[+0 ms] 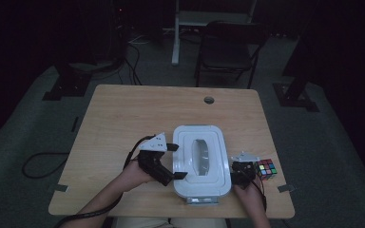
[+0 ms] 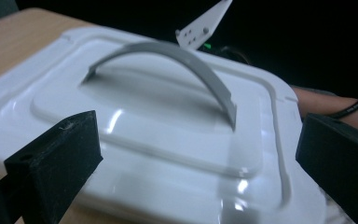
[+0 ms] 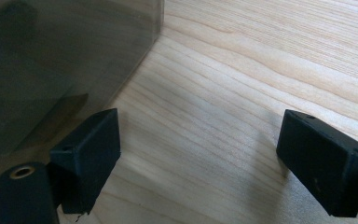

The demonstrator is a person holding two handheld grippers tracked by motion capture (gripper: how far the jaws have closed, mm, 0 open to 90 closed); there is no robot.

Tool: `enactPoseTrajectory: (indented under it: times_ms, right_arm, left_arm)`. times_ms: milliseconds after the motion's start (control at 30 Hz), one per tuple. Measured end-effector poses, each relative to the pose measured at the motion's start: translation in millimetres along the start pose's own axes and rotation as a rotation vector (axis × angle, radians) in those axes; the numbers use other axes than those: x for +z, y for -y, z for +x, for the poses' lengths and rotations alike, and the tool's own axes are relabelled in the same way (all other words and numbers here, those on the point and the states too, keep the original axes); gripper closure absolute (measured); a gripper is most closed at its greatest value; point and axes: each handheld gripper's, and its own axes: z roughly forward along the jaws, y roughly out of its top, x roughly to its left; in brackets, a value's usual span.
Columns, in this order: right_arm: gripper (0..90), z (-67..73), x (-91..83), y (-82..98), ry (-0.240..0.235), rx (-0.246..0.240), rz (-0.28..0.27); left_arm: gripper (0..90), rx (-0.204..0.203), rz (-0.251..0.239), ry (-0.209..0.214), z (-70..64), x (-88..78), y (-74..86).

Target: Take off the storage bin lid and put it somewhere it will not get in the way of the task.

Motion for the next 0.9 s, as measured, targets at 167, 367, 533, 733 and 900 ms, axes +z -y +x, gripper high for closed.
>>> enactPoseTrajectory:
  times_ms: [167, 367, 533, 733, 900]
  right_arm:
    - [13.2, -0.1, 0.1, 0.1, 0.0, -0.001, -0.001]
    - [13.2, 0.0, 0.1, 0.1, 0.0, 0.0, -0.001]
    - [13.2, -0.1, 0.1, 0.0, 0.0, -0.001, -0.001]
    - [13.2, 0.0, 0.0, 0.0, -0.001, 0.0, 0.0]
    - [13.2, 0.0, 0.0, 0.0, 0.0, 0.0, -0.001]
  left_arm:
    - [0.7, -0.02, 0.005, 0.015, 2.5, 14.2, -6.3]
    - [0.7, -0.02, 0.015, 0.045, 3.7, 31.5, -9.1]
    - [0.7, -0.016, 0.03, 0.058, 3.9, 44.6, -10.2]
    - [6.6, 0.003, 0.042, 0.074, 0.0, 54.4, -16.7]
    - [15.4, 0.01, 0.048, 0.084, -2.4, 58.4, -21.5]
